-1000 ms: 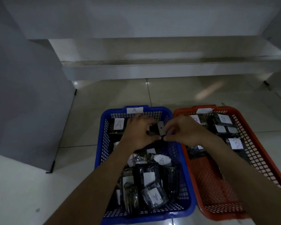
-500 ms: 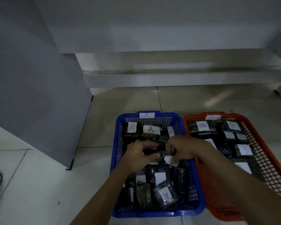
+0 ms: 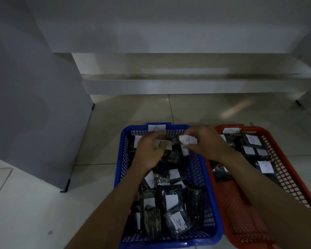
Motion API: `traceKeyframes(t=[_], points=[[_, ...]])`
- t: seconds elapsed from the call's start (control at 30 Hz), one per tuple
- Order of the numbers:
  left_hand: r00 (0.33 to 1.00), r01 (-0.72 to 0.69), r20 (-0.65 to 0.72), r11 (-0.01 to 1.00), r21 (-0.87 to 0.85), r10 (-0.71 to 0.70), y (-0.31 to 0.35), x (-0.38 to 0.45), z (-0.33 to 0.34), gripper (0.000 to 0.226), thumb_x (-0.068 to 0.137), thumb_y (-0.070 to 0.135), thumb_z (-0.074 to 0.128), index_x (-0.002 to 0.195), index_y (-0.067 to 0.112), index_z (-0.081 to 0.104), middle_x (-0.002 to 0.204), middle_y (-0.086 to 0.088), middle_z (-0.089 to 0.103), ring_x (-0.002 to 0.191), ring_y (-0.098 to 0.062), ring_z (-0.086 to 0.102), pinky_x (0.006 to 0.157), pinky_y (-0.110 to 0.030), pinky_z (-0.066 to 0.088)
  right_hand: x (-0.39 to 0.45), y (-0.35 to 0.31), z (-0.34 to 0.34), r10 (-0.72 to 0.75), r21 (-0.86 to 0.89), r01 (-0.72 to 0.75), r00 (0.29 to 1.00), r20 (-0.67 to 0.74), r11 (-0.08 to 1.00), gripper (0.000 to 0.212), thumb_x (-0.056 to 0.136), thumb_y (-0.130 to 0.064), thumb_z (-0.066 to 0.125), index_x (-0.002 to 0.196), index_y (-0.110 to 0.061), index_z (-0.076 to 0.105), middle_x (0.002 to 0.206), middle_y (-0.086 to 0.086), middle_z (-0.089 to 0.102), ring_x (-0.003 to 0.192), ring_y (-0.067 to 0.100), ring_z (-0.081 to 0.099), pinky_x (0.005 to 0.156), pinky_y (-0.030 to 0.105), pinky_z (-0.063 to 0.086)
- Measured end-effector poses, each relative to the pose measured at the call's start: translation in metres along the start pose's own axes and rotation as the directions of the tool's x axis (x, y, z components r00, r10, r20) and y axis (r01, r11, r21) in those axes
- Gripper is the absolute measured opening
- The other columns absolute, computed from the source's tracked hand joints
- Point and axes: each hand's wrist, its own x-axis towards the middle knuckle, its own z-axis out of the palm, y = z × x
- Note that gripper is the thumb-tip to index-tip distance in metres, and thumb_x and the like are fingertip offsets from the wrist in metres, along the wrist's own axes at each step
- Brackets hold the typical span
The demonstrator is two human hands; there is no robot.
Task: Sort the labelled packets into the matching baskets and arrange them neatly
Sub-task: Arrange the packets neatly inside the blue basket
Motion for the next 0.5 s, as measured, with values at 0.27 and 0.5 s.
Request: traceKeyframes(t=[0.27,0.5], points=[[0.948,-0.185,0.317,0.793,0.581,-0.011,-0.025,0.042,-0.002,0.077,0.074,0.055,0.073,0.14,0.025,0.046,0.144,0.002,0.049,0.14,-0.025,0.028,0.113,-0.051,0.022,0.035,0.007,0.036,0.089,-0.166,-0.081,0.995,0.044,0.983,0.03,0.083,-0.015,0.076,0.11,-0.006,0.064,0.104,0.014,0.069,0.094,0.028,0.065,0.079,0.042,0.056],[0.966,-0.142,0.259,0.859,0.492,0.011,-0.036,0.035,0.001,0.059,0.076,0.059,0.069,0.129,0.04,0.055,0.136,0.008,0.055,0.13,-0.024,0.038,0.111,-0.049,0.025,0.039,0.001,0.044,0.093,-0.342,-0.081,0.996,0.019,0.936,0.016,0.084,-0.007,0.07,0.097,0.001,0.067,0.096,0.018,0.069,0.086,0.031,0.064,0.065,0.035,0.051]])
